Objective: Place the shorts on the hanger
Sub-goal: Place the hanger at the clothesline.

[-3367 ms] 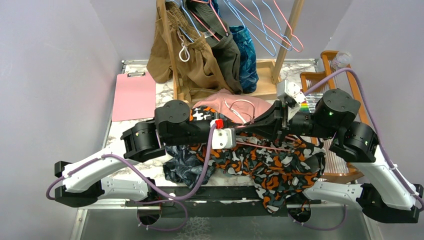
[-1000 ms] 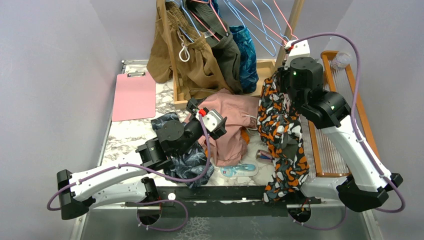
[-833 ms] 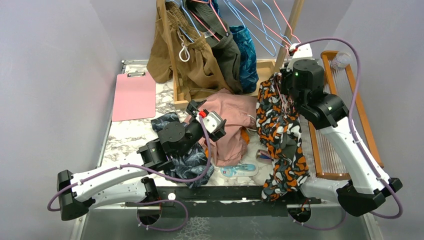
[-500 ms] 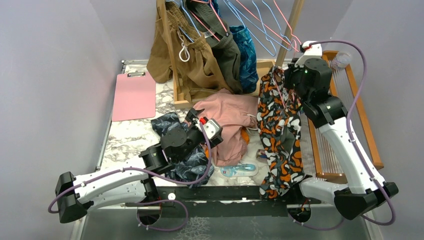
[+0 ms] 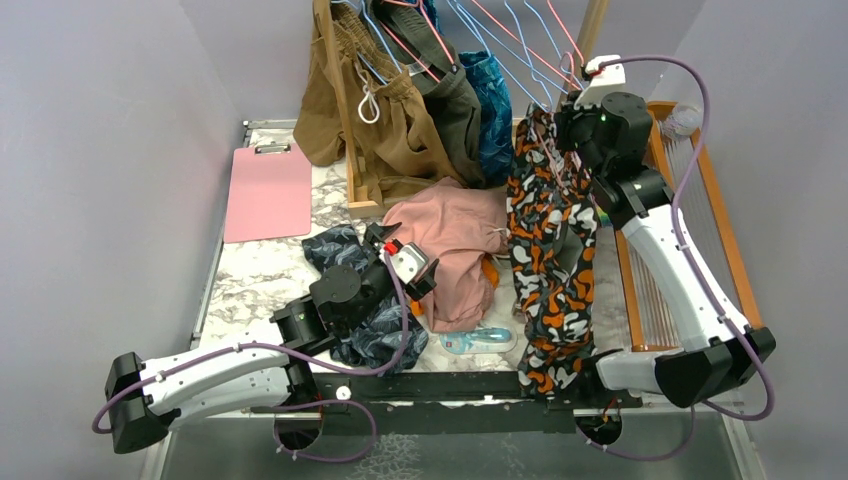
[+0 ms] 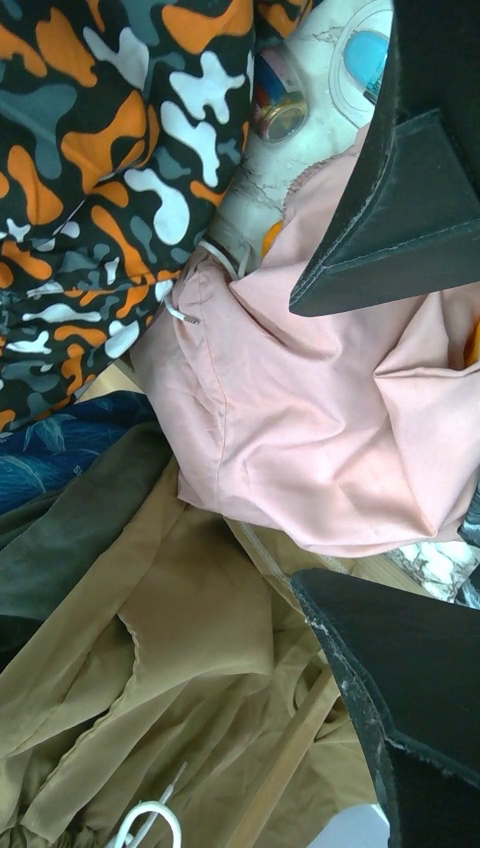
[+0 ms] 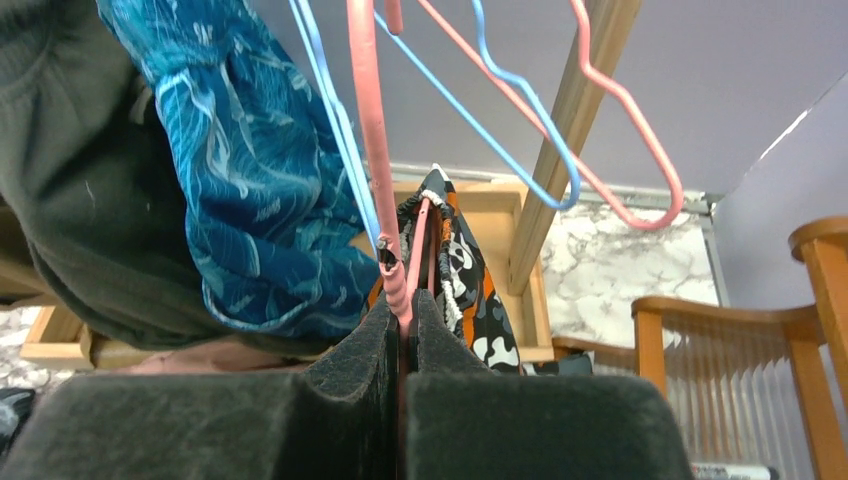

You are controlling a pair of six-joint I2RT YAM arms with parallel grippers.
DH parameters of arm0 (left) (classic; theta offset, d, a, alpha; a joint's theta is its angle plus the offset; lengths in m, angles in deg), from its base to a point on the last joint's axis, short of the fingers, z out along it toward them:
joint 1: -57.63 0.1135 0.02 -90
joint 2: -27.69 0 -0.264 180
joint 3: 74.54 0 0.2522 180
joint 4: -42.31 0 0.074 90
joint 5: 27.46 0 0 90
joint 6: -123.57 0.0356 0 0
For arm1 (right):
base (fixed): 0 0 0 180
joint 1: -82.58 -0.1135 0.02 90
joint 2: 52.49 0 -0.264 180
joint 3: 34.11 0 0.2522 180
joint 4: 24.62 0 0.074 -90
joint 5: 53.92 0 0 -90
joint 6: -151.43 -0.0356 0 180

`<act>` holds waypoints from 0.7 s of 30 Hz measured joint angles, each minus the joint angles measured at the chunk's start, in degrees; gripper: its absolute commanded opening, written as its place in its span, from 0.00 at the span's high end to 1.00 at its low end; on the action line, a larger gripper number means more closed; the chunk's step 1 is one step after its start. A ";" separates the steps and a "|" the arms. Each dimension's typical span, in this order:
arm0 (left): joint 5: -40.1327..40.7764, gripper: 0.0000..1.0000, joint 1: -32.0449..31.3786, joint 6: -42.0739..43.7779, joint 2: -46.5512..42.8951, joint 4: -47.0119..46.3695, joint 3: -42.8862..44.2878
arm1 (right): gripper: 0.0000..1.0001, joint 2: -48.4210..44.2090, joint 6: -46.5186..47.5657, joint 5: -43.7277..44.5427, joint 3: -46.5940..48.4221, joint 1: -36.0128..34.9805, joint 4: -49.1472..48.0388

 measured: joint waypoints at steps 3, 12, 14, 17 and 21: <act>0.04 0.01 0.00 -0.02 -0.15 -0.07 -0.09 | 0.99 1.75 1.99 -0.66 1.60 0.13 -1.97; 0.04 0.01 0.00 -0.26 -0.17 -0.11 -0.11 | 0.99 7.58 5.66 -6.43 6.49 0.76 -6.21; 0.04 0.01 0.00 -0.26 -0.07 -0.11 -0.11 | 0.99 8.63 5.70 -8.41 7.32 0.76 -6.54; 0.04 0.01 0.00 -0.24 0.15 -0.11 -0.11 | 0.99 10.05 5.25 -12.37 8.41 0.76 -6.80; 0.04 0.01 0.00 -0.26 0.66 -0.11 -0.11 | 0.99 11.17 4.74 -17.86 8.98 0.76 -6.78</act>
